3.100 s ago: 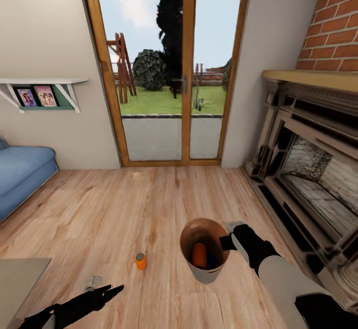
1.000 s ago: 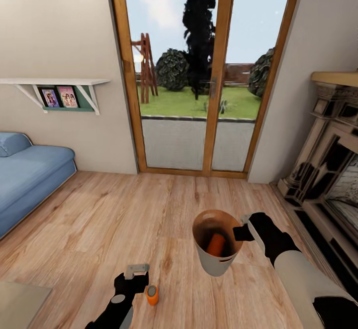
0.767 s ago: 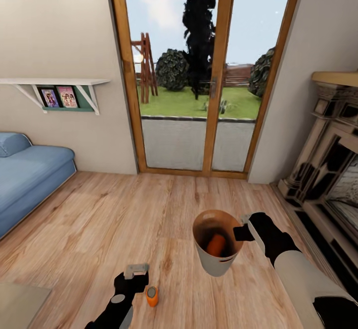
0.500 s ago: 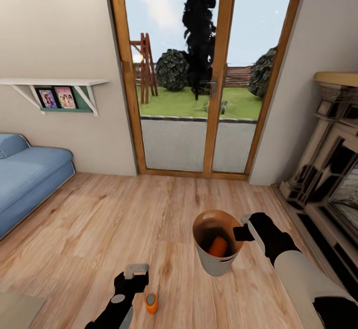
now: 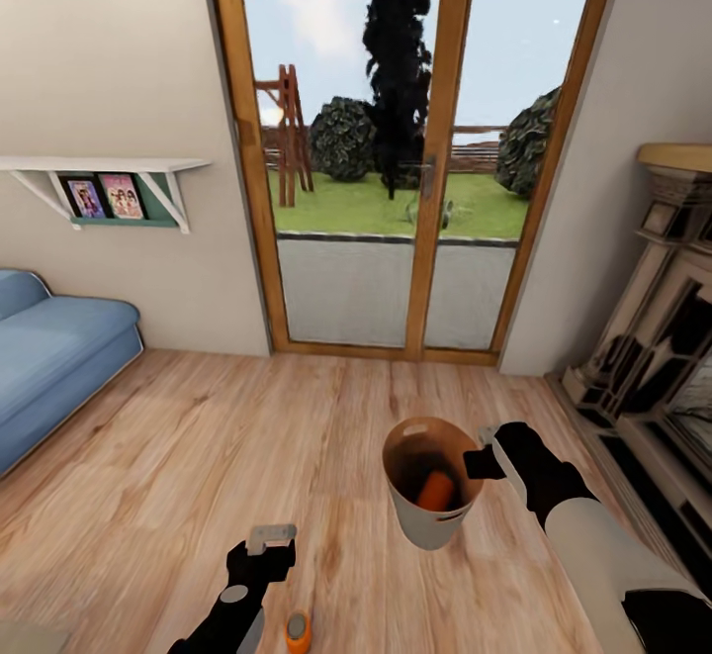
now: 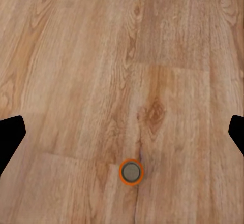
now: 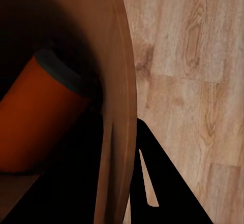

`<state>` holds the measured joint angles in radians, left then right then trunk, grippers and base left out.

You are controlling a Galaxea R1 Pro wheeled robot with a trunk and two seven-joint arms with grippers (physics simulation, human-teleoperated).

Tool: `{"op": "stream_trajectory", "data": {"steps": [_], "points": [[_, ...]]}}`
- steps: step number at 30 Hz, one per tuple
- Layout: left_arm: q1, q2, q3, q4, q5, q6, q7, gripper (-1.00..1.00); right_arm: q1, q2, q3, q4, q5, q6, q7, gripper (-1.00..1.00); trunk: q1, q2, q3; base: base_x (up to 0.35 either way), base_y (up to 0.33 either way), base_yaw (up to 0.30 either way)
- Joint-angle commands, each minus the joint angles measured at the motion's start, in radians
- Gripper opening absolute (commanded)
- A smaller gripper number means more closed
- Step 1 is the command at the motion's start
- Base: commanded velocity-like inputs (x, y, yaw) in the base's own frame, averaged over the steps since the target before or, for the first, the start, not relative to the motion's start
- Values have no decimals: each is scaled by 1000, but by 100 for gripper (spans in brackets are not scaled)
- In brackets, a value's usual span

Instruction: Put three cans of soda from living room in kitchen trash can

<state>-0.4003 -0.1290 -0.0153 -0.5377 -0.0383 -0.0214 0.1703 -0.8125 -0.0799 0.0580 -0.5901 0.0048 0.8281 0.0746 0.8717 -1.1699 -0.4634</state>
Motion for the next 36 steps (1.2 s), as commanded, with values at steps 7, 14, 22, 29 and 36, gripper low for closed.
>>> {"op": "stream_trajectory", "data": {"steps": [7,14,22,29,36], "points": [[0,0,0,1,0,0,0,100,0,0,-1,1,-11,0,3,-100,0,0,0,142,0,0],[0,0,0,0,0,0,0,100,0,0,-1,1,-11,0,3,-100,0,0,0,153,0,0],[0,0,0,0,0,0,0,100,0,0,-1,1,-12,0,3,-100,0,0,0,71,0,0],[0,0,1,0,0,0,0,100,0,0,-1,1,-12,0,4,-100,0,0,0,5,0,0],[0,0,0,1,0,0,-1,100,0,0,-1,1,-12,0,3,-100,0,0,0,0,0,0]]}}
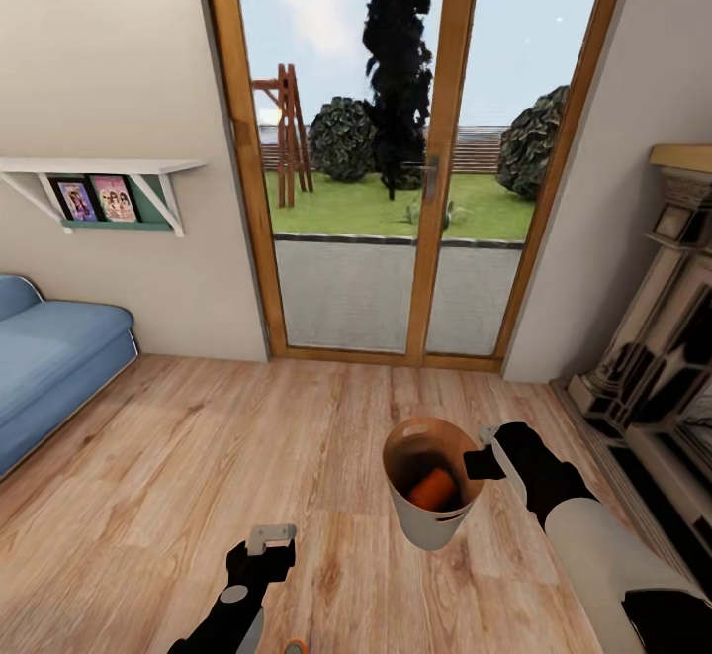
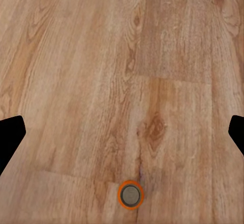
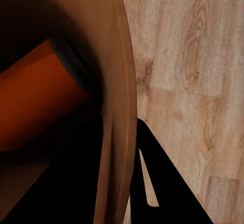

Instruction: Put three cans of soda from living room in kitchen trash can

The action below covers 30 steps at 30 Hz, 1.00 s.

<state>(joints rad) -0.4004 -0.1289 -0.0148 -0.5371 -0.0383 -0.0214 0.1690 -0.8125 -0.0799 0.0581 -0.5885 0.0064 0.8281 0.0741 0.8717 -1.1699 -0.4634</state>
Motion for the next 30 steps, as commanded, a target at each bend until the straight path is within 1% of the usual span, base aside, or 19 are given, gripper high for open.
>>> {"op": "stream_trajectory", "data": {"steps": [1,3,21,30], "points": [[0,0,0,0,0,0,0,100,0,0,-1,-1,-14,0,4,-100,0,0,0,0,0,0],[0,0,0,0,0,0,0,100,0,0,-1,-1,-14,0,4,-100,0,0,0,0,0,0],[0,0,0,2,0,0,0,100,0,0,-1,-1,-14,0,4,-100,69,-126,-56,0,0,0],[0,0,-1,3,0,-1,0,100,0,1,-1,-1,-15,0,4,-100,103,-189,-95,0,0,0]]}}
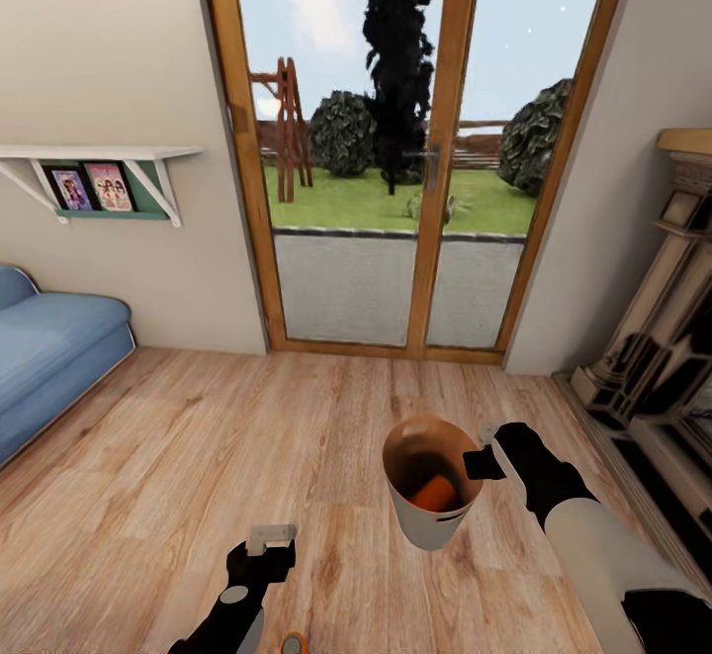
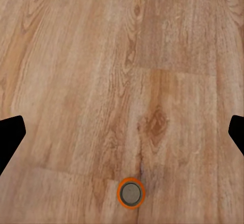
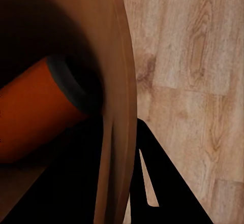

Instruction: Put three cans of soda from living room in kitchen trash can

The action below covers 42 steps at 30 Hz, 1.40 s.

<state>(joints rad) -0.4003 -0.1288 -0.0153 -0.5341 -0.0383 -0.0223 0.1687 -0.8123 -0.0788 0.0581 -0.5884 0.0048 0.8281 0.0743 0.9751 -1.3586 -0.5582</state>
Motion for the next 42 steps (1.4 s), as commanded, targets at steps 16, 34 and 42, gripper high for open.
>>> {"op": "stream_trajectory", "data": {"steps": [16,34,42], "points": [[0,0,0,0,0,-1,0,100,-1,0,-1,-1,-14,0,4,-100,61,-112,-75,0,0,0],[0,0,0,2,-1,-1,-33,100,0,0,-1,-1,-14,0,3,-100,130,-238,-160,0,0,0],[0,0,1,0,-2,-1,-46,100,-1,0,-1,-1,-14,0,4,-100,161,-294,-198,0,0,0]]}}
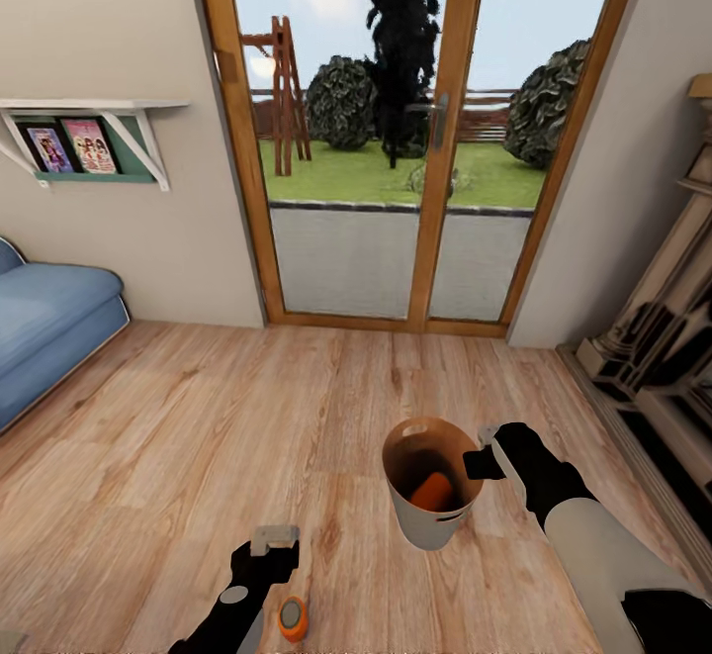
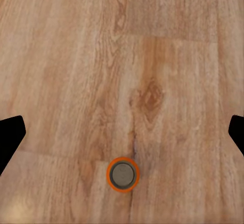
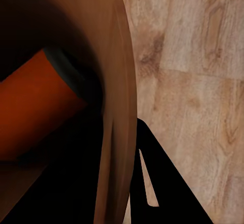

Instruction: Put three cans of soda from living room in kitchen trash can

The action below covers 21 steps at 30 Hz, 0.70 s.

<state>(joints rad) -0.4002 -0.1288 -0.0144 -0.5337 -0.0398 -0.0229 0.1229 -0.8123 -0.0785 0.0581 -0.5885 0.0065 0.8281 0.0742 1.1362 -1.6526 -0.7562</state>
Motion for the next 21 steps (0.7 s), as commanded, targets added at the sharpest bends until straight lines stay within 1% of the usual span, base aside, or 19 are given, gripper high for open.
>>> {"op": "stream_trajectory", "data": {"steps": [1,7,18,21], "points": [[0,0,0,-1,0,0,-1,100,-1,0,-1,-1,-16,0,3,-100,4,-7,-5,0,0,0],[0,0,0,-3,-2,1,0,100,-1,0,-1,-1,-16,0,3,-100,27,-49,-33,0,0,0],[0,2,1,-10,-3,4,0,100,0,0,-1,1,-16,0,4,-100,27,-49,-50,0,0,0],[0,6,0,-12,-3,5,-1,100,0,0,-1,1,-16,0,3,-100,27,-49,-55,0,0,0]]}}
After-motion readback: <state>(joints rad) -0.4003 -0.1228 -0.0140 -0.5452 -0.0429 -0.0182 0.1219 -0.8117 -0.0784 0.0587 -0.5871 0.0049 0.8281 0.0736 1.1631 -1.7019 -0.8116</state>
